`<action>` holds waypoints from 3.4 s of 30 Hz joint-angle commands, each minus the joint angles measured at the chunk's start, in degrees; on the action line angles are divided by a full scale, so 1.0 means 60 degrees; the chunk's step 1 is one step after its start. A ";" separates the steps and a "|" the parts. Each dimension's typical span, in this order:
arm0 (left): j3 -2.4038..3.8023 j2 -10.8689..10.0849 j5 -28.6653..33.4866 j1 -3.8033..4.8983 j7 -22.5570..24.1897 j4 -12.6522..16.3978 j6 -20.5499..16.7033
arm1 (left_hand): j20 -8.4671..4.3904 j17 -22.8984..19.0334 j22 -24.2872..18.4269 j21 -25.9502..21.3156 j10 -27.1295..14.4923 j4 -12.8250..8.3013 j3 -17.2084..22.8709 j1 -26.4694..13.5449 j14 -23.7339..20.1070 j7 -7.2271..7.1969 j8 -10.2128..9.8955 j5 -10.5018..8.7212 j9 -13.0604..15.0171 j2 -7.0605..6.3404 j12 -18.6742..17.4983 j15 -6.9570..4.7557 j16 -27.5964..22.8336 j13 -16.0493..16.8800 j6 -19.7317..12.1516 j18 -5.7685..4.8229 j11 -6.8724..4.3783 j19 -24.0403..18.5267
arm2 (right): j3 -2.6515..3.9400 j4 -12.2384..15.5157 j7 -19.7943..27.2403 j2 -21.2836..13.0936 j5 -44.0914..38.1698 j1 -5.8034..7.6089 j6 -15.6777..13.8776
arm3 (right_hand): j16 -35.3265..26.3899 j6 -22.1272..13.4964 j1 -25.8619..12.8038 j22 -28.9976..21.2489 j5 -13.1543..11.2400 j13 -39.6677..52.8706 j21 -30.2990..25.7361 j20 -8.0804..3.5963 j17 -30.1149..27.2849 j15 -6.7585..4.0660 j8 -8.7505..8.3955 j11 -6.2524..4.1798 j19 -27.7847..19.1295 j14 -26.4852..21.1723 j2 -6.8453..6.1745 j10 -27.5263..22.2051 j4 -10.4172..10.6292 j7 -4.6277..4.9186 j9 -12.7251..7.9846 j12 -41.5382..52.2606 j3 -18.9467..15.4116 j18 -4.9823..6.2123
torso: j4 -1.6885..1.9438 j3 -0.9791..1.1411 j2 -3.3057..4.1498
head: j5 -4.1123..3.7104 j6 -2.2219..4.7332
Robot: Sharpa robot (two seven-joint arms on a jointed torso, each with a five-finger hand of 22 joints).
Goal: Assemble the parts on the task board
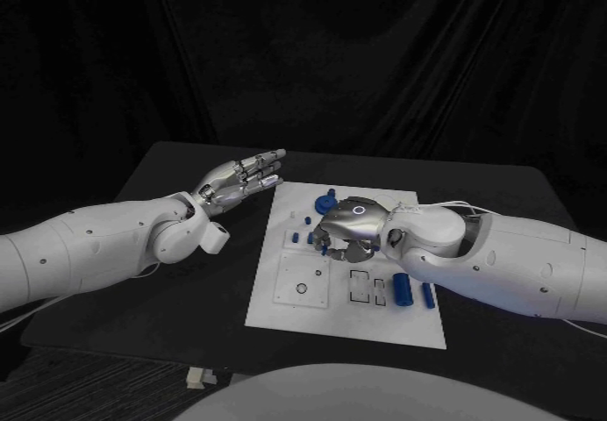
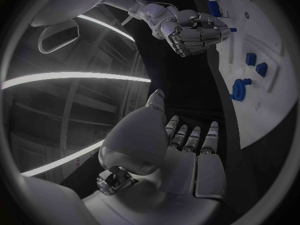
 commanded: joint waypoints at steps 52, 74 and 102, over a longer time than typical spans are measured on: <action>0.0010 0.0096 0.0071 -0.0038 0.0844 -0.0078 0.0316 | 0.0024 -0.0011 -0.0027 -0.0041 -0.0108 0.0083 0.0054 -0.0024 -0.0050 0.0274 0.0059 0.0046 0.0015 0.0059 0.0018 -0.0010 -0.0038 -0.0014 0.0080 0.0003 -0.0264 -0.0044 | 0.0008 0.0073 -0.0283 0.0142 -0.0181 -0.0611 -0.0245 | 0.0113 0.0131 0.0049 0.0997 0.0044 -0.0020 0.0136 0.0090 0.0102 0.0066 -0.0156 0.0018 0.0018 0.0069 -0.0085 0.0184 -0.0108 0.0058 -0.0039 -0.0078 0.0102 -0.0115 | -0.0009 -0.0007 -0.0009 | 0.0038 -0.0002; 0.0010 0.0100 0.0071 -0.0040 0.0734 -0.0118 0.0375 | 0.0027 -0.0010 -0.0018 -0.0036 -0.0108 0.0081 0.0059 -0.0013 -0.0048 0.0250 0.0056 0.0045 0.0013 0.0056 0.0019 -0.0004 -0.0036 -0.0013 0.0068 0.0009 -0.0227 -0.0034 | 0.0008 0.0056 -0.0326 0.0133 -0.0181 -0.0735 -0.0068 | 0.0113 0.0147 0.0061 0.0995 0.0054 -0.0021 0.0133 0.0092 0.0095 0.0065 -0.0175 0.0016 0.0016 0.0073 -0.0074 0.0195 -0.0123 0.0056 -0.0046 -0.0086 0.0116 -0.0111 | -0.0009 -0.0009 -0.0009 | 0.0070 -0.0002; 0.0010 0.0155 0.0071 -0.0075 0.0560 -0.0190 0.0512 | 0.0034 -0.0008 0.0011 -0.0023 -0.0131 0.0082 0.0068 -0.0005 -0.0042 0.0211 0.0045 0.0033 0.0005 0.0057 0.0014 0.0019 -0.0033 -0.0018 0.0016 0.0016 -0.0191 -0.0009 | 0.0008 0.0113 -0.0422 0.0061 -0.0181 -0.0762 0.0013 | 0.0069 0.0151 0.0067 0.0984 0.0092 -0.0027 0.0111 0.0101 0.0023 0.0076 -0.0276 0.0036 -0.0014 0.0035 -0.0088 0.0193 -0.0180 0.0078 -0.0080 -0.0138 0.0137 -0.0101 | -0.0008 -0.0001 -0.0008 | 0.0128 -0.0002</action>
